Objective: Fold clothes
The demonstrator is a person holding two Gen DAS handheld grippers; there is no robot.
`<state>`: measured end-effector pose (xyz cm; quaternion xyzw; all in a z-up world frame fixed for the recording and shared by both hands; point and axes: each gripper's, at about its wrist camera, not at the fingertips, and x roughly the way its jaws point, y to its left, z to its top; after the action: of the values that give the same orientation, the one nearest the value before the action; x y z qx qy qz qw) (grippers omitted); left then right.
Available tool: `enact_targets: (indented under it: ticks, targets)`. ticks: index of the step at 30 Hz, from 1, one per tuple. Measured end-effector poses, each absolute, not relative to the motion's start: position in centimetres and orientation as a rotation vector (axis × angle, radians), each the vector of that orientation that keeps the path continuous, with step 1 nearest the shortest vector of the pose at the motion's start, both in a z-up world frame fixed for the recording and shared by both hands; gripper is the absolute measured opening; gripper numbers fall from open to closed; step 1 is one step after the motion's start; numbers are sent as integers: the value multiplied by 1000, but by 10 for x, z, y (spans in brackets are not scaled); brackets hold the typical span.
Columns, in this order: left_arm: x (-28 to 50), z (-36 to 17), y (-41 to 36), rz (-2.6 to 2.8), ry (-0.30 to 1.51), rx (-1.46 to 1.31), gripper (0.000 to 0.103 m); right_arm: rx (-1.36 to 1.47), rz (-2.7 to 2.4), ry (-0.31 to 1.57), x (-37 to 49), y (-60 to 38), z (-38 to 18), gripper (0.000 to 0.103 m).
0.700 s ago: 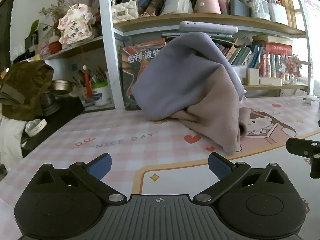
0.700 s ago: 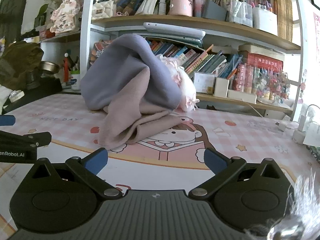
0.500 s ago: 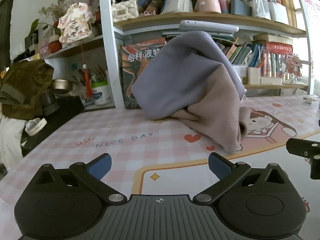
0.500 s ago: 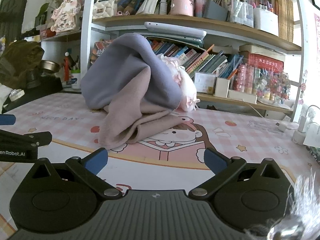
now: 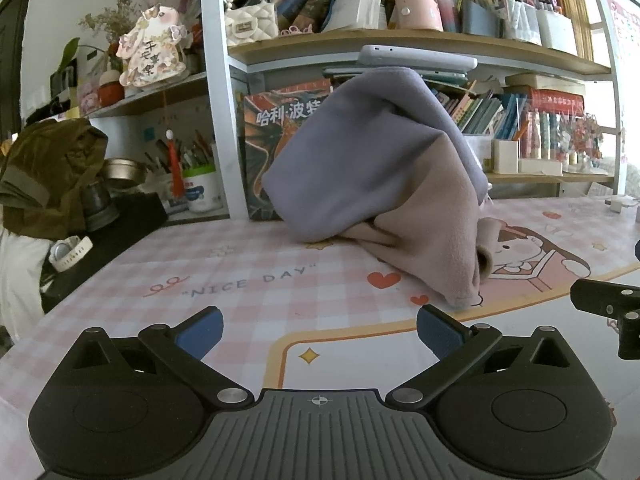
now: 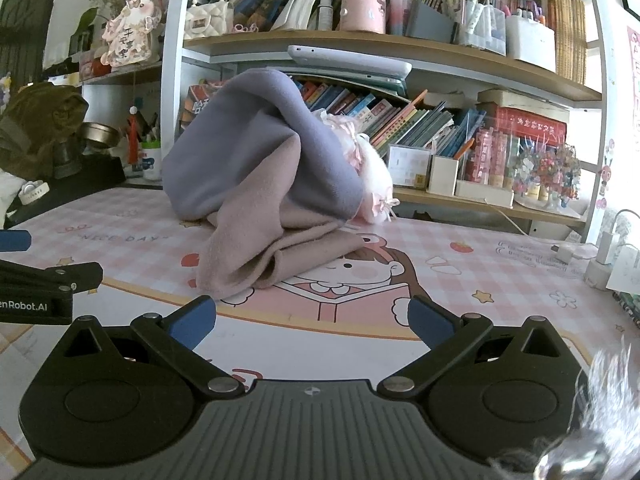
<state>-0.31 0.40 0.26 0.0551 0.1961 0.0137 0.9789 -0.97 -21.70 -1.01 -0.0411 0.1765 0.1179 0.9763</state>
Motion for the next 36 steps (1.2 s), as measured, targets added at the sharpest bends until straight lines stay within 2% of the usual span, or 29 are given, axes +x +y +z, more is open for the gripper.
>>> enact_targets:
  ticks: [36]
  targets:
    - [-3,3,-1,43,397,140,103,-79,244,350,-11,-219,-9,103]
